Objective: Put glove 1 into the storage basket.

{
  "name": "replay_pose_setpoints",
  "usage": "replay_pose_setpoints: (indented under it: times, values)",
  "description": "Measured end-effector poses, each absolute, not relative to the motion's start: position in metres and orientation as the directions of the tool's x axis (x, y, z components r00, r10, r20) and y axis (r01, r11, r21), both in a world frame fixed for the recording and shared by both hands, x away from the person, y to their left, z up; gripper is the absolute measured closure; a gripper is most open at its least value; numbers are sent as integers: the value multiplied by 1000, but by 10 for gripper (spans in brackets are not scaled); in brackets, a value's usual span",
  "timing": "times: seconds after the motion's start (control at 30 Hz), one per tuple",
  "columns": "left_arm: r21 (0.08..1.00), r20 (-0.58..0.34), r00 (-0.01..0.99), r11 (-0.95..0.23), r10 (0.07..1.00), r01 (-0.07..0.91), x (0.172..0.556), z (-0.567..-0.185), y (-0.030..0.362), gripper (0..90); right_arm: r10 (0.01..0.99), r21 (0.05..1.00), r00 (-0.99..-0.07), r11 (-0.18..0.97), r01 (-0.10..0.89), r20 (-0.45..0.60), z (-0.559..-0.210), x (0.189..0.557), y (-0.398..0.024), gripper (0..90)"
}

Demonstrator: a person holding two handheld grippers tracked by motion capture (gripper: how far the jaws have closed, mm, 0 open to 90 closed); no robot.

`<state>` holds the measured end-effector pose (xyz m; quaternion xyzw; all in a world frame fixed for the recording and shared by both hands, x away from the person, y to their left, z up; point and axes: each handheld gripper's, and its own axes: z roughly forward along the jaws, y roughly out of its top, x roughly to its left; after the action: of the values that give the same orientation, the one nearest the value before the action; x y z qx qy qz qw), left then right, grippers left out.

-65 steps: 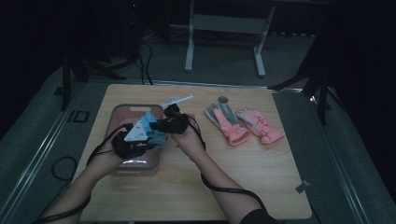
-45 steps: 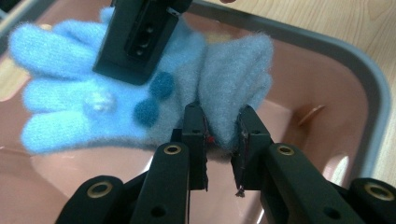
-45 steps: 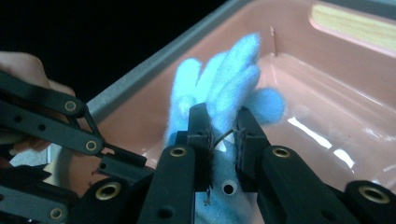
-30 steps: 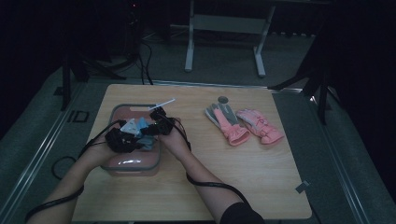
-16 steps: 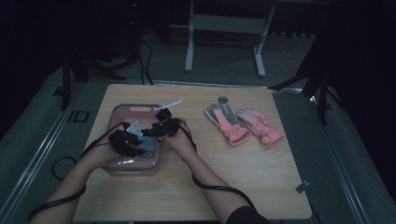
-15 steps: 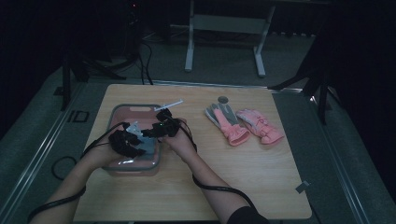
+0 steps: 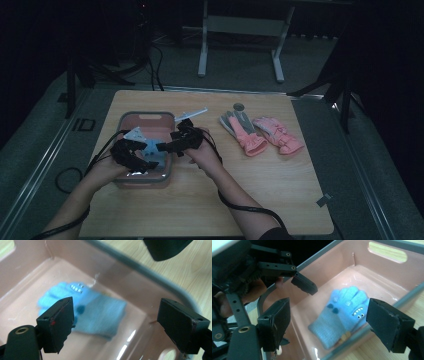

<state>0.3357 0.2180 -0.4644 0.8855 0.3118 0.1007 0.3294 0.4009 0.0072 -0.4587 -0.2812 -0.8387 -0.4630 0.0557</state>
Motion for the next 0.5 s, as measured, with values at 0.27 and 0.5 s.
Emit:
replay_pose_setpoints:
  times: [0.27, 0.5]
  values:
    - [714, -20, 809, -558, 587, 422, 326, -451, 188, 147, 444, 768, -840, 402, 498, 312, -451, 397, -21, 187]
    - [755, -51, 817, -513, 575, 409, 319, -449, 161, 147, 457, 777, -848, 417, 471, 268, -451, 394, -49, 181]
